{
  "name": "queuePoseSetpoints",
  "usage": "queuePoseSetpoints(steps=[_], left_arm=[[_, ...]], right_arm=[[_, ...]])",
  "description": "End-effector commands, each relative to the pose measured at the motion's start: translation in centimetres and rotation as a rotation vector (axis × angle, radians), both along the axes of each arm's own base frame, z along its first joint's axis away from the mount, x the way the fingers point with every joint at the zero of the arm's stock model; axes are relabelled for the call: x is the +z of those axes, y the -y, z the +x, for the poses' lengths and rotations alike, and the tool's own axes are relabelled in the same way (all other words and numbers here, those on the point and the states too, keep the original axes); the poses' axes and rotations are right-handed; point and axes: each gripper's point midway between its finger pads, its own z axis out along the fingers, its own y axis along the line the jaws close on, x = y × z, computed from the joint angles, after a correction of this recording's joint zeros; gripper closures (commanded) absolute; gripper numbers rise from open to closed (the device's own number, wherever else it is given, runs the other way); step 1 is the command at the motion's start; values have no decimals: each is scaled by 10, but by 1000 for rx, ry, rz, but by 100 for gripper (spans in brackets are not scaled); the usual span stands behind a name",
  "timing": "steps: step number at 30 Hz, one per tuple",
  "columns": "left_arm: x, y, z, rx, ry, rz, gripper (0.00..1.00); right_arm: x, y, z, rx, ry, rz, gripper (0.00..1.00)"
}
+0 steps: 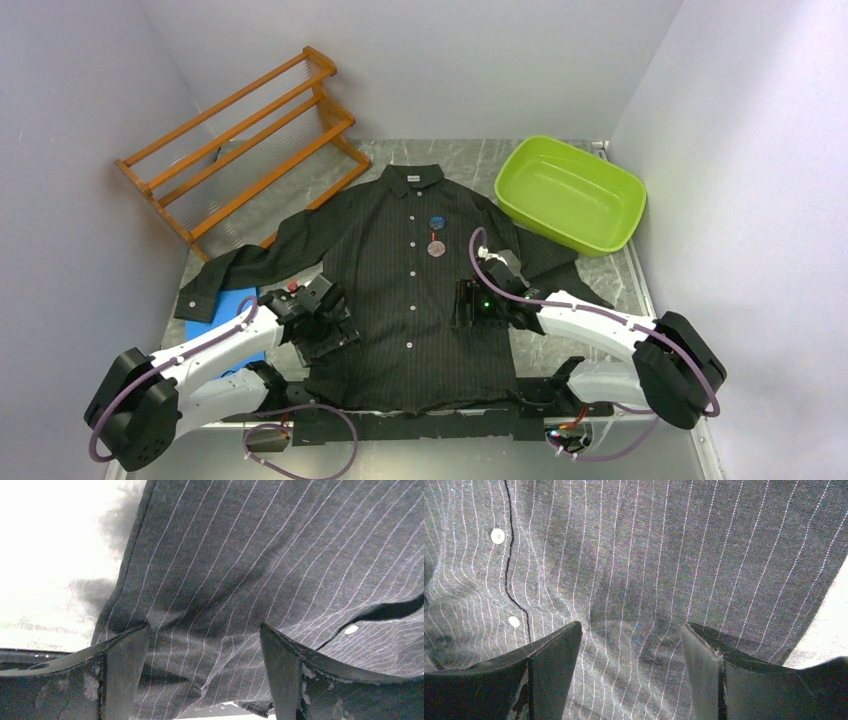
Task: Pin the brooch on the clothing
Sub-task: Flatten out the clothes at the center of the board.
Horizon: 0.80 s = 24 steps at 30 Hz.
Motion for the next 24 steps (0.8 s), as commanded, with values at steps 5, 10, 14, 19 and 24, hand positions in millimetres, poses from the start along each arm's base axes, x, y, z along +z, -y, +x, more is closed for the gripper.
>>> queuePoseSetpoints(steps=[5,10,14,19,24], left_arm=[[-5,-30,-27,94,-74,157,11],[23,-34,-1,71,59,190,7],[44,-23,22,-12,188,146,5],[66,-2,45,-152,325,80,5],[96,24,71,-299,479,2,5]], right_arm=[[-31,41,-57,0,-197,-128,23],[-5,25,-35,36,-101,-85,21],[27,0,-15,95,12,27,19],[67,-24,8,136,164,164,2],[104,-50,28,191,255,350,0]])
